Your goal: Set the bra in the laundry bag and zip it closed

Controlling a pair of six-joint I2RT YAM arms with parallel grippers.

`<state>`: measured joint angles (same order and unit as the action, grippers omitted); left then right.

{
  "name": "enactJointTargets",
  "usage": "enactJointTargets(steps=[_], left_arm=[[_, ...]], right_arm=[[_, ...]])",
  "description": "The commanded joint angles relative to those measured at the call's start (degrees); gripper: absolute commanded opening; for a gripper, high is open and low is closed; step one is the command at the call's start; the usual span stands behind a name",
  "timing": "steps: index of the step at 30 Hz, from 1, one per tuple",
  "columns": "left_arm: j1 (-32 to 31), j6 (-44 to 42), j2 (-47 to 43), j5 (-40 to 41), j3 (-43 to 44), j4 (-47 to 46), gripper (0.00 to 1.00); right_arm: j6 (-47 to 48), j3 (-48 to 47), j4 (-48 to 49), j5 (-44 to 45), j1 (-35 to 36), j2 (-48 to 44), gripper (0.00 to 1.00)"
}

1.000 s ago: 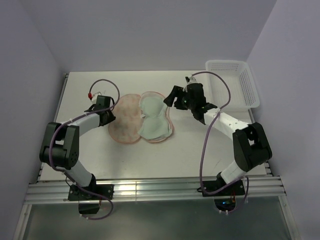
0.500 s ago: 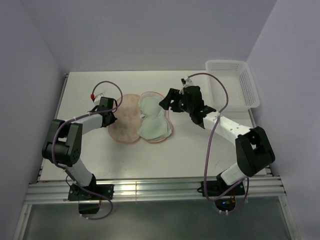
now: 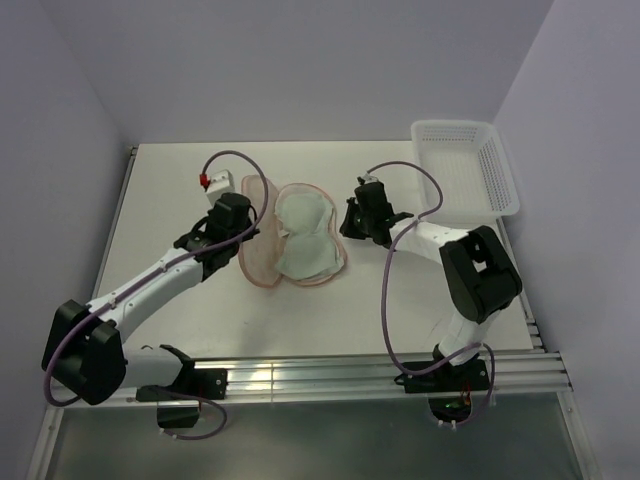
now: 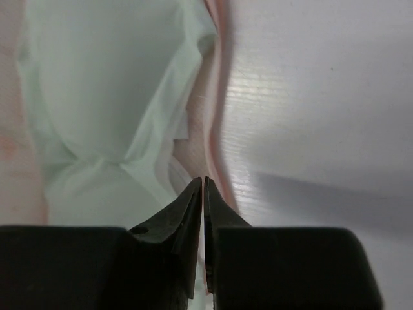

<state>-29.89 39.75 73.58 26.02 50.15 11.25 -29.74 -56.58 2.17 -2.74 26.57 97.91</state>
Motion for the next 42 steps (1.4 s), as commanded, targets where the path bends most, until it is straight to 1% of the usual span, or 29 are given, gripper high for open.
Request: enactJointTargets(steps=[1, 5, 9, 10, 15, 17, 19, 20, 21, 22, 23, 24, 26, 27, 28, 30, 32, 34, 35, 36, 37, 38, 40, 41, 42], left_arm=[[-3.85, 0.68, -0.46, 3.78, 4.07, 2.55, 0.00], [-8.77, 1.03, 1.90, 3.78, 7.85, 2.64, 0.00], [-13.95, 0.86, 6.48, 2.28, 14.00, 1.24, 0.00], [-14.58, 0.86, 7.71, 1.32, 17.14, 0.97, 0.00], [-17.65, 1.03, 18.60, -1.41, 29.09, 0.88, 0.00], [-18.27, 1.30, 23.51, -1.41, 31.66, 0.71, 0.01], [-18.36, 2.87, 26.51, -2.37, 34.57, 0.45, 0.07], [-18.45, 3.05, 29.05, -3.77, 35.01, -0.43, 0.11], [-18.45, 3.84, 30.21, -4.39, 36.23, -1.22, 0.19], [-18.45, 4.37, 31.17, -5.10, 36.85, -1.31, 0.22], [-18.45, 4.46, 32.40, -5.97, 37.30, -1.57, 0.26], [-18.54, 4.38, 32.68, -7.11, 37.39, -2.45, 0.37], [-18.54, 4.29, 32.51, -7.56, 37.04, -2.89, 0.47], [-18.54, 4.20, 32.24, -7.91, 36.34, -3.07, 0.57], [-18.54, 4.11, 31.89, -8.26, 35.81, -3.33, 0.59], [-18.63, 3.50, 30.75, -8.79, 34.50, -4.04, 0.61], [-18.54, 2.45, 28.65, -8.88, 33.09, -4.74, 0.61], [-18.01, -0.36, 26.71, -6.70, 31.33, -4.31, 0.60], [-16.27, -1.33, 26.27, -6.68, 30.54, -4.22, 0.59], [-14.77, -2.38, 25.91, -7.38, 29.14, -3.95, 0.59], [-13.28, -2.65, 25.56, -9.04, 28.26, -3.69, 0.59], [-9.96, -3.27, 25.39, -10.45, 27.12, -5.86, 0.59], [-6.25, -4.76, 25.29, -13.26, 22.90, -9.29, 0.59], [-2.67, -5.46, 25.64, -16.15, 21.93, -10.70, 0.60], [-0.80, -5.56, 26.17, -17.39, 21.92, -11.50, 0.62]], right_arm=[[-0.15, -0.20, -0.33, 2.21, -0.46, 0.79, 0.10], [-0.24, 0.24, -0.85, 2.57, -0.64, 2.98, 0.10], [-0.32, -0.11, -1.03, 2.05, -0.99, 4.66, 0.10], [-0.41, -0.11, -1.03, 1.78, -1.08, 5.01, 0.10], [-0.50, 1.20, -0.77, 1.69, -1.60, 3.61, 0.10], [-0.76, 2.60, -0.42, 1.69, -2.39, 2.12, 0.12], [-1.11, 5.23, 0.20, 2.30, -3.01, -0.51, 0.13], [-1.64, 6.21, 1.07, 2.56, -3.62, -1.66, 0.15], [-1.90, 7.35, 1.60, 2.57, -4.06, -2.80, 0.19], [-2.25, 9.27, 1.95, 2.57, -4.42, -5.16, 0.20], [-2.60, 10.25, 2.48, 4.66, -5.20, -6.58, 0.21], [-2.78, 10.95, 2.66, 5.20, -5.64, -7.63, 0.22], [-3.57, 12.89, 3.18, 5.82, -6.70, -10.71, 0.25], [-3.84, 13.42, 3.45, 5.82, -7.66, -11.50, 0.26], [-4.19, 14.38, 3.97, 5.82, -7.93, -13.08, 0.26], [-4.54, 14.83, 4.68, 5.56, -8.28, -14.14, 0.26], [-4.63, 14.74, 4.51, 4.86, -8.37, -15.11, 0.26], [-4.63, 15.79, 4.77, 3.36, -8.20, -17.12, 0.26], [-4.80, 16.40, 5.03, 3.01, -8.20, -17.92, 0.26], [-5.15, 17.11, 5.55, -0.47, -8.20, -18.62, 0.27], [-6.03, 19.03, 6.86, -1.90, -7.94, -20.37, 0.29], [-6.47, 20.18, 7.66, -3.31, -7.59, -21.43, 0.31], [-6.91, 23.07, 7.85, -4.64, -5.75, -23.97, 0.46], [-7.26, 24.22, 8.02, -4.38, -5.22, -25.04, 0.63], [-7.35, 26.76, 8.37, -4.46, -4.86, -27.05, 0.73]])
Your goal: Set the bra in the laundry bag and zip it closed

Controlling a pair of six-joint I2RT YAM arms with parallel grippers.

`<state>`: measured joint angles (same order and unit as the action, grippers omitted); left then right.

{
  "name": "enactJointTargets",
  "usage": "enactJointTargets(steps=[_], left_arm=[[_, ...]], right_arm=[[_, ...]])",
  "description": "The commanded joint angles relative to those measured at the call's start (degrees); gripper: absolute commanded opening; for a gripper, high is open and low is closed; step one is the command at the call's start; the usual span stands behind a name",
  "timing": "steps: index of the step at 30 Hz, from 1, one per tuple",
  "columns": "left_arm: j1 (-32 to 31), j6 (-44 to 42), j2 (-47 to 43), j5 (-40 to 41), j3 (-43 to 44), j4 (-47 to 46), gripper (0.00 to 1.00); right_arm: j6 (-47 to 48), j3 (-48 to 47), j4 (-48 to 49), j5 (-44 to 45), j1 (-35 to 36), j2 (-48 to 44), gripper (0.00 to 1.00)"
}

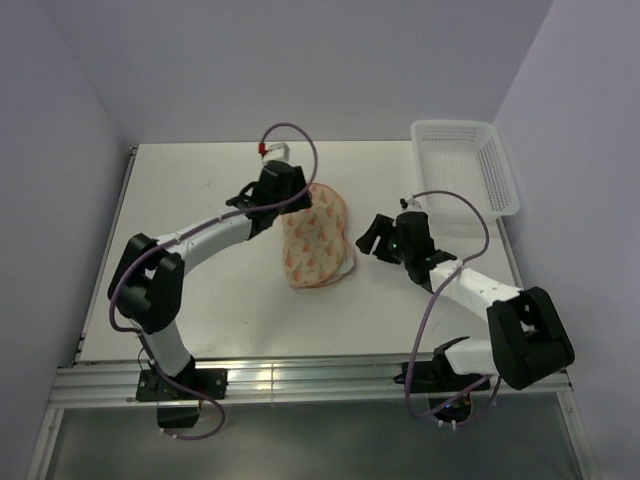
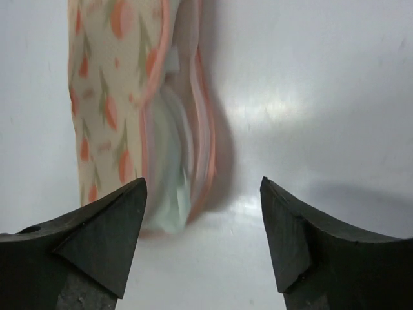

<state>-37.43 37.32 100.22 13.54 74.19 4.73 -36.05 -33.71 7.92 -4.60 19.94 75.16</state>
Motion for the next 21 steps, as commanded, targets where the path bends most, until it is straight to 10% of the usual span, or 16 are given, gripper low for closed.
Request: enactJointTargets(steps=[1, 5, 21], left_arm=[[9.89, -3.65, 0.92, -6.84, -2.30, -7.00, 0.64], [13.26, -10.05, 6.64, -17.40, 3.30, -9.57, 0.66], [17.30, -9.20, 26.24, -29.71, 20.90, -6.93, 0.78]], right_arm=[[-1.56, 5.14, 3.06, -3.82, 2.20, -5.27, 0.80], [-3.85, 10.59, 6.40, -8.22, 5.44, -9.50, 0.98], [-19.58, 15.52, 27.14, -6.48, 13.10, 1.39, 1.00]])
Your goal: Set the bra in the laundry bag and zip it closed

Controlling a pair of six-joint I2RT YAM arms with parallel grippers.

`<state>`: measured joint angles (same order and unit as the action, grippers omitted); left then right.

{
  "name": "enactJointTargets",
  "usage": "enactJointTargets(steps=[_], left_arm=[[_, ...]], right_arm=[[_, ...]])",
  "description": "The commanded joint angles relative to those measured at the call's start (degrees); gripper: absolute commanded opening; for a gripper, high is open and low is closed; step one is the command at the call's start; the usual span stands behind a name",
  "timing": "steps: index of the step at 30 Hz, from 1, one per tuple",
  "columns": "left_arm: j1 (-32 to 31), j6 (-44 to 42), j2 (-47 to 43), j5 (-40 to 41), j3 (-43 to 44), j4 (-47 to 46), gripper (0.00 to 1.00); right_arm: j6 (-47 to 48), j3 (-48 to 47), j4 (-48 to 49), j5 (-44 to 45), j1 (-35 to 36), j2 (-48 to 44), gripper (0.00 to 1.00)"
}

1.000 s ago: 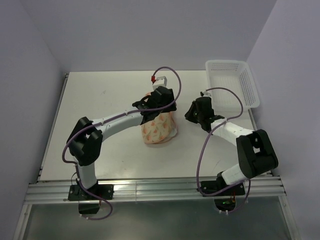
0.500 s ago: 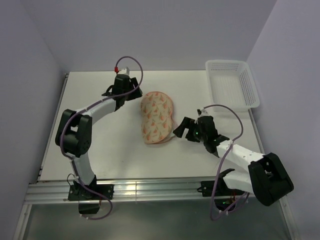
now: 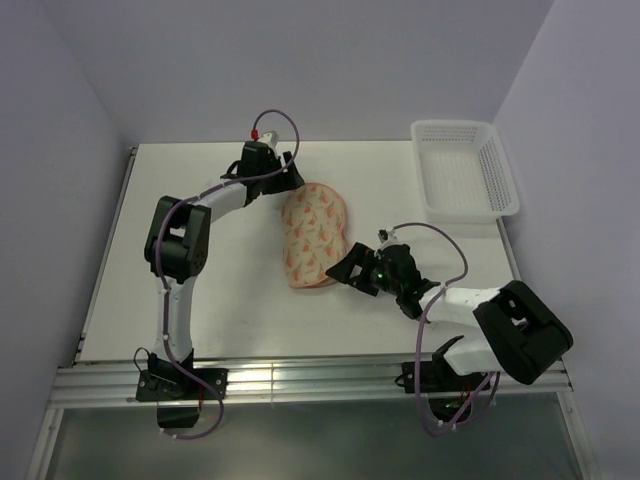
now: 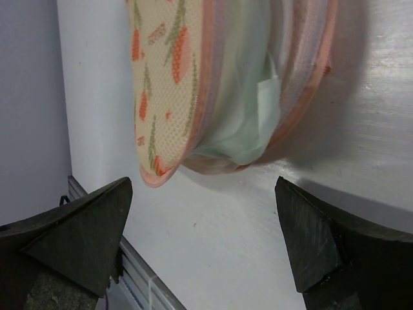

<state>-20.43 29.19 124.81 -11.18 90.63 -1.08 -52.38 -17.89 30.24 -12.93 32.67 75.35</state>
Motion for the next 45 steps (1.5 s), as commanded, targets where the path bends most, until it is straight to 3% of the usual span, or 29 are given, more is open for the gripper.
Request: enactJointTargets(steps=[1, 6, 9, 12, 13, 14, 18, 23, 27, 30, 35, 36, 37, 39, 42, 45], left_arm=[[0.65, -0.80, 2.10, -6.21, 4.73, -1.46, 0.78], [1.53, 1.83, 4.82, -10.09, 5.70, -2.78, 0.74], [1.53, 1.75, 3.95, -9.92, 3.68, -3.92, 0.63], [1.62, 0.78, 2.63, -8.25, 0.87, -3.75, 0.52], [1.62, 0.26, 2.19, -7.63, -0.61, -3.40, 0.49], [1.62, 0.08, 1.49, -5.45, -1.67, -3.31, 0.39], [1.62, 0.43, -4.82, -0.18, -8.00, -3.84, 0.14], [1.62, 5.96, -14.93, 7.91, -23.28, -7.87, 0.00], [1.62, 9.21, -25.29, 13.18, -35.40, -7.97, 0.00], [0.92, 12.20, -31.37, 15.13, -41.30, -7.97, 0.00], [-3.21, 13.61, -40.15, 20.57, -52.12, -6.48, 0.01], [-4.78, 14.74, -41.48, 21.19, -54.66, -5.95, 0.04], [-5.67, 15.28, -42.54, 22.07, -55.73, -5.78, 0.11], [-7.60, 17.46, -45.79, 22.43, -58.79, -5.25, 0.18], [-9.63, 20.63, -49.92, 22.08, -62.49, -5.07, 0.48], [-9.90, 22.22, -55.36, 22.43, -63.91, -4.54, 0.58]], right_arm=[[-3.60, -0.22, 5.09, 2.20, 0.47, 1.37, 1.00], [-4.66, -1.79, 4.91, 3.79, 0.73, 4.71, 0.99], [-5.28, -3.90, 7.03, 2.73, 0.29, 8.58, 0.81], [-4.75, -6.62, 7.73, 2.21, -0.41, 11.48, 0.32], [-4.66, -7.07, 7.64, 2.03, -0.76, 11.92, 0.25], [-4.40, -7.85, 7.64, 1.25, -1.72, 12.71, 0.11], [1.64, -10.05, 3.00, -0.34, -4.61, 12.36, 0.02], [10.62, -17.24, -8.95, -1.92, -9.54, 14.11, 0.01], [20.80, -24.55, -21.33, -3.24, -13.14, 17.80, 0.04], [24.76, -30.35, -26.26, -3.77, -13.59, 20.88, 0.11], [31.19, -43.71, -35.77, -3.51, -14.64, 26.86, 0.39], [31.37, -45.20, -37.17, -3.07, -14.91, 27.13, 0.46], [31.46, -47.22, -37.27, -2.55, -15.43, 27.22, 0.62], [32.60, -50.21, -39.72, -1.93, -15.88, 27.74, 0.70], [33.92, -54.88, -42.28, -0.16, -15.88, 26.61, 0.72], [32.87, -53.49, -41.50, -0.87, -14.92, 23.89, 0.73]])
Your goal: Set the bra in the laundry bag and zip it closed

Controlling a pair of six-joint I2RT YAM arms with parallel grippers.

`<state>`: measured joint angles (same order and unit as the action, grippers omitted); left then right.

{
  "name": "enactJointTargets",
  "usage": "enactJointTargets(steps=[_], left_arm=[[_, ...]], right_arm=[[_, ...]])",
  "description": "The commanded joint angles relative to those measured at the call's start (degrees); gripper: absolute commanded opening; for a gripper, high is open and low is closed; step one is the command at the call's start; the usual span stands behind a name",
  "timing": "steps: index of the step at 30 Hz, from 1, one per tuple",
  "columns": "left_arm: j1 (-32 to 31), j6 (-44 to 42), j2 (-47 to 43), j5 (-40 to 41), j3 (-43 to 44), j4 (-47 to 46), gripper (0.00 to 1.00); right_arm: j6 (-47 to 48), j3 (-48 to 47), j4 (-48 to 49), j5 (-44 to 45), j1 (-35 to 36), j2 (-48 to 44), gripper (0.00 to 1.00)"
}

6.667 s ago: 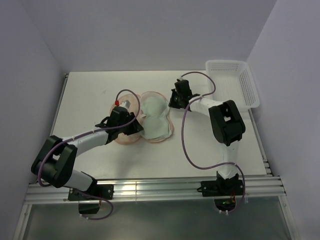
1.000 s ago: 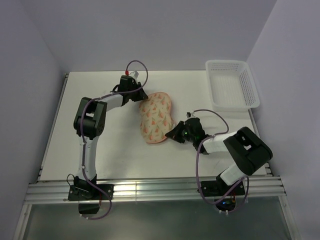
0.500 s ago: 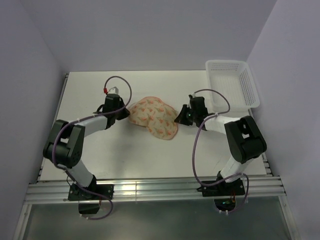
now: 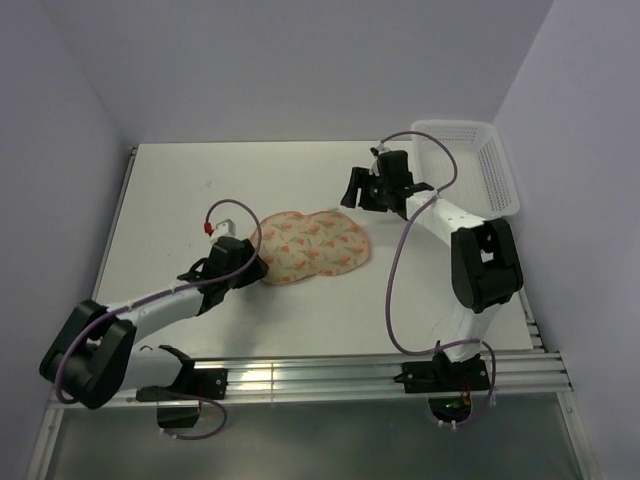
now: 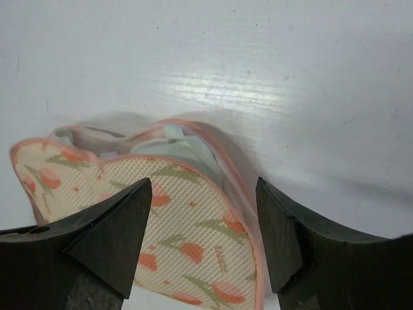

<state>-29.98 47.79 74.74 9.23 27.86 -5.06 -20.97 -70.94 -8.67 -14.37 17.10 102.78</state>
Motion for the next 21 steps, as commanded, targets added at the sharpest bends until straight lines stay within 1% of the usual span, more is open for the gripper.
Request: enactJointTargets(steps=[1, 3, 4, 5, 6, 7, 8, 9, 10, 11, 12, 13, 14, 16, 17, 19, 20, 21], left_arm=[[-0.35, 3.71, -6.79, 2.28, -0.96, 0.30, 0.59], [-0.35, 3.54, -11.44, 3.42, 0.17, 1.80, 0.59], [-0.43, 3.54, -12.94, 3.42, 0.35, 2.42, 0.57], [-0.43, 3.71, -15.82, 3.42, -0.25, 3.03, 0.55], [-0.43, 4.67, -17.16, 3.16, -0.96, 3.39, 0.47], [-0.43, 4.94, -18.39, 2.55, -1.83, 3.39, 0.45], [-0.35, 5.12, -20.66, 1.76, -2.97, 2.69, 0.41], [-0.35, 5.21, -21.56, 0.79, -5.59, 2.25, 0.27], [-0.35, 5.29, -22.35, -0.78, -6.75, 1.90, 0.22], [-0.43, 5.03, -22.36, -1.58, -8.07, 1.03, 0.16], [-0.35, 4.86, -22.36, -1.76, -10.43, -0.20, 0.08], [-0.43, 4.51, -22.18, -2.20, -11.59, -1.52, 0.00], [-0.43, 2.24, -21.57, -2.20, -13.77, -5.27, 0.00], [-0.35, 0.21, -20.69, -1.07, -14.58, -6.81, 0.00], [-0.43, -0.76, -19.82, 1.38, -14.41, -6.81, 0.00], [-0.35, -3.04, -18.85, 1.23, -13.89, -8.99, 0.06], [-0.26, -3.23, -18.06, 0.53, -13.10, -9.18, 0.10], [-0.34, -2.71, -17.44, 1.22, -12.57, -8.22, 0.16]], right_arm=[[0.94, 2.61, -1.54, 0.66, 1.43, -6.43, 0.73], [-1.34, 6.14, 1.71, 2.85, 4.23, -9.86, 0.73], [-2.31, 10.08, 3.20, 3.47, 5.39, -13.54, 0.71], [-4.15, 12.29, 7.13, 3.91, 6.96, -15.49, 0.69], [-5.12, 14.84, 8.39, 4.96, 10.46, -19.34, 0.63], [-6.00, 19.13, 11.01, 5.23, 12.41, -21.03, 0.57], [-8.01, 21.00, 14.26, 5.40, 14.34, -22.44, 0.48], [-9.25, 24.76, 15.94, 5.49, 17.76, -24.71, 0.19], [-12.22, 26.62, 18.05, 4.71, 19.27, -25.61, 0.04], [-14.34, 28.29, 22.42, 4.01, 20.68, -26.31, 0.00], [-16.19, 30.40, 25.51, 3.91, 22.26, -27.80, 0.00], [-18.12, 34.77, 29.37, 5.22, 25.75, -28.42, 0.00], [-22.14, 36.47, 35.15, 6.36, 27.44, -28.60, 0.02], [-25.59, 39.03, 39.23, 8.90, 30.26, -26.77, 0.09], [-27.96, 39.12, 40.64, 10.49, 32.88, -25.97, 0.11], [-29.91, 39.29, 41.62, 13.22, 35.01, -23.07, 0.27], [-32.09, 39.47, 43.02, 16.36, 36.76, -22.20, 0.35], [-33.42, 39.65, 43.29, 17.70, 37.47, -20.10, 0.53]])
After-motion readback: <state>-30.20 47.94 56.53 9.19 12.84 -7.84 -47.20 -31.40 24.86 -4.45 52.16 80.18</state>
